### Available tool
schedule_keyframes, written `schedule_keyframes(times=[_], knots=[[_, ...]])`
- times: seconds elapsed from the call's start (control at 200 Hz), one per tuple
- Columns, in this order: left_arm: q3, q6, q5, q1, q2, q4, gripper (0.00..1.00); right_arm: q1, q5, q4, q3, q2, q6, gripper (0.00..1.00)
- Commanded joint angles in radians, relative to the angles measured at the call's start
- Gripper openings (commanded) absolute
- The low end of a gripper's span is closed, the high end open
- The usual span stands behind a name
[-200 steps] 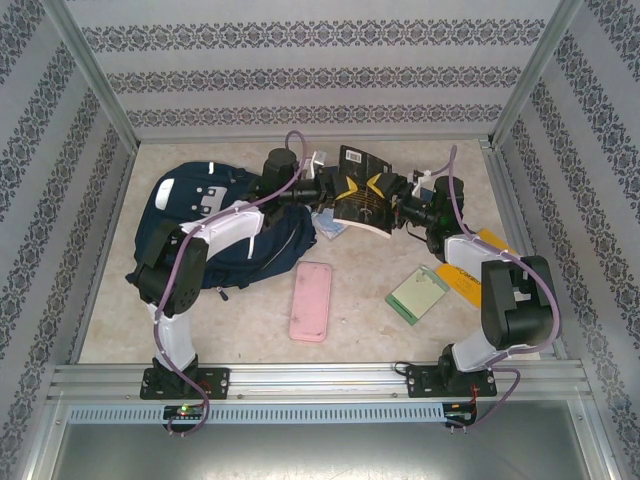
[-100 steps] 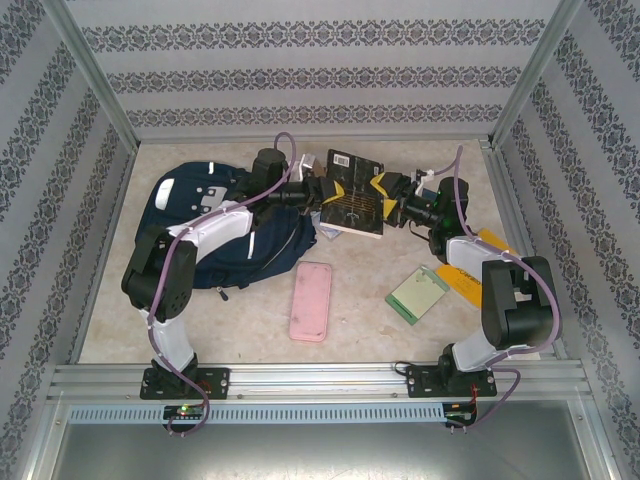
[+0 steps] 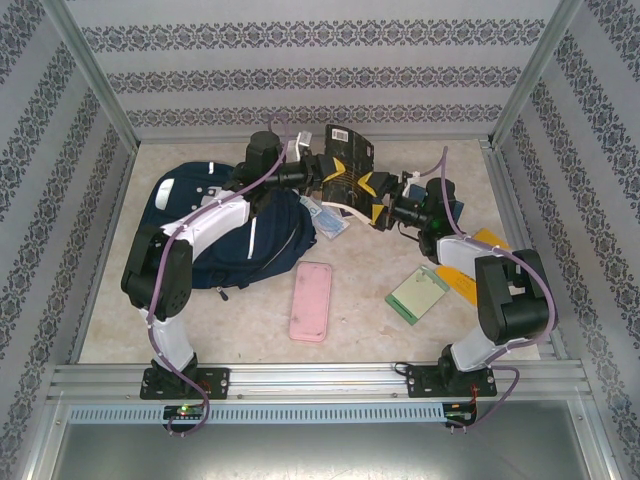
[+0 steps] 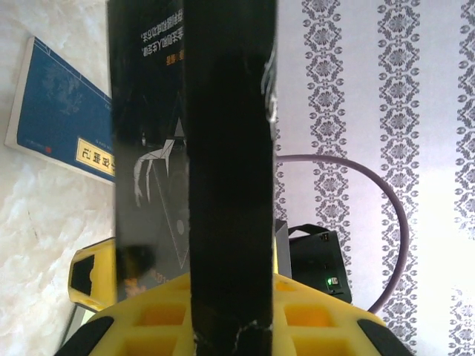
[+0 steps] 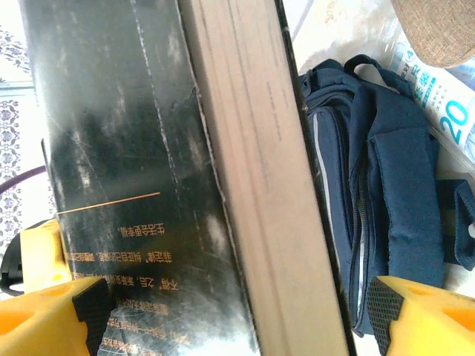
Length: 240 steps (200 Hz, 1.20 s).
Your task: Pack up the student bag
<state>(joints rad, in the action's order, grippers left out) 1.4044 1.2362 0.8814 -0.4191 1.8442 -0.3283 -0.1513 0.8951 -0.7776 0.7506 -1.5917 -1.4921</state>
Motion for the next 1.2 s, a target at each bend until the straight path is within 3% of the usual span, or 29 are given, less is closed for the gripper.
schedule_keyframes(times=[0.0,0.52,0.63,0.784,0.864,0.894,0.954,1.019,1.119,1.194], knots=[[0.007,0.016,0.007,0.006,-0.010,-0.114,0.00,-0.013,0.019,-0.065,0.035,-0.009,-0.028,0.90],[-0.109,-0.174,0.065,0.021,-0.087,0.117,0.00,0.068,0.087,-0.065,0.091,0.023,-0.034,0.65],[-0.114,-0.191,0.083,0.021,-0.092,0.132,0.00,0.068,0.089,-0.050,0.096,0.019,-0.021,0.56],[-0.108,-0.222,0.110,0.022,-0.098,0.161,0.00,0.060,0.106,-0.005,0.105,-0.001,0.021,0.31],[-0.104,-0.234,0.126,0.022,-0.101,0.180,0.00,0.051,0.108,0.025,0.105,-0.002,0.053,0.28],[-0.102,-0.242,0.129,0.021,-0.107,0.187,0.00,0.047,0.108,0.029,0.105,-0.002,0.068,0.20],[-0.093,-0.284,0.124,0.021,-0.117,0.248,0.05,0.038,0.109,0.073,0.108,-0.004,0.094,0.00],[-0.062,-0.378,0.094,0.022,-0.128,0.377,0.13,0.036,0.101,0.093,0.106,-0.001,0.115,0.00],[0.018,-0.572,-0.020,0.026,-0.142,0.666,0.40,0.036,0.084,0.119,0.093,0.014,0.150,0.00],[0.061,-0.692,-0.175,0.032,-0.154,0.847,0.41,0.036,0.071,0.194,0.092,0.036,0.215,0.00]])
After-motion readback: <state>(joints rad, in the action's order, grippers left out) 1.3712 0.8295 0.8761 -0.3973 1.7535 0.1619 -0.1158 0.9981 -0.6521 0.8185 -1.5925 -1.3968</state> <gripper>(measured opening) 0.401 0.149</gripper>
